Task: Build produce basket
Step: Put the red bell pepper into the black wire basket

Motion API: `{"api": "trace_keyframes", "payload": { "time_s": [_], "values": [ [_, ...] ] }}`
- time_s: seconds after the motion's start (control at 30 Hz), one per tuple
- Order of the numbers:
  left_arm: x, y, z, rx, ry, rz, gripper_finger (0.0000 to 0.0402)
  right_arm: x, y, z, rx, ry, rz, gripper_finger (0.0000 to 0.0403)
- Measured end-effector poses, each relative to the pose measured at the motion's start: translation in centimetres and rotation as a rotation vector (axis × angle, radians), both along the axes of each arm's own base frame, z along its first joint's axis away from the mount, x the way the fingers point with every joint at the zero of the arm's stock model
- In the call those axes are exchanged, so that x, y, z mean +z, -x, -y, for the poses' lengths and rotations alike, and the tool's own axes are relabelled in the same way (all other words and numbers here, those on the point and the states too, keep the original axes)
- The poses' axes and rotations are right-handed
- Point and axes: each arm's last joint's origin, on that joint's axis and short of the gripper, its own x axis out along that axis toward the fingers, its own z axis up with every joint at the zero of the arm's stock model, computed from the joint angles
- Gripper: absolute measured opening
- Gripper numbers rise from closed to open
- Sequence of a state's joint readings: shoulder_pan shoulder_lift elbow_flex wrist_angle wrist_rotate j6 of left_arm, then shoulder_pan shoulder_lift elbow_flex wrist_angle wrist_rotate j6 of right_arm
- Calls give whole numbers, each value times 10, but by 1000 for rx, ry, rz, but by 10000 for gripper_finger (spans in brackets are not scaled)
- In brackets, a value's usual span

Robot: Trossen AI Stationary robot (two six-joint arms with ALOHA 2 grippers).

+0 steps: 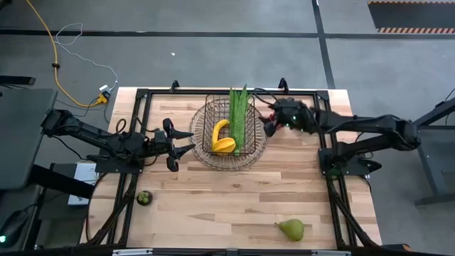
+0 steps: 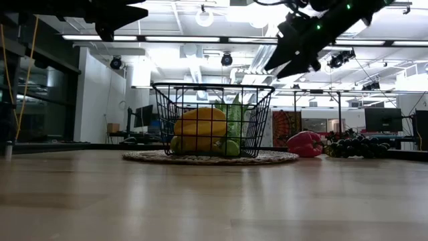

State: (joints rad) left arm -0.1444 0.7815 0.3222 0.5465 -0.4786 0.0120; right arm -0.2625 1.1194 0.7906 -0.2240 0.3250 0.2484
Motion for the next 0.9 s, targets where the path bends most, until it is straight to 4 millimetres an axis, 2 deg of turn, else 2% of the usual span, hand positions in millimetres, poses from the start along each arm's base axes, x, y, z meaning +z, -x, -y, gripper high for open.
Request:
{"api": "trace_keyframes", "payload": {
  "time_s": [0.13, 0.27, 0.4, 0.63, 0.9],
  "values": [
    [0, 0, 0, 0, 0, 0, 189, 17, 12, 14, -94, -8, -162, 374],
    [0, 0, 0, 0, 1, 0, 190, 16, 24, 31, -166, -74, -291, 397],
    [0, 0, 0, 0, 0, 0, 189, -1, 27, 50, -197, -194, -341, 397],
    [0, 0, 0, 0, 0, 1, 189, -48, 19, 77, -210, -328, -483, 397],
    [0, 0, 0, 1, 0, 0, 190, -94, 5, 88, -217, -486, -598, 397]
  ]
}}
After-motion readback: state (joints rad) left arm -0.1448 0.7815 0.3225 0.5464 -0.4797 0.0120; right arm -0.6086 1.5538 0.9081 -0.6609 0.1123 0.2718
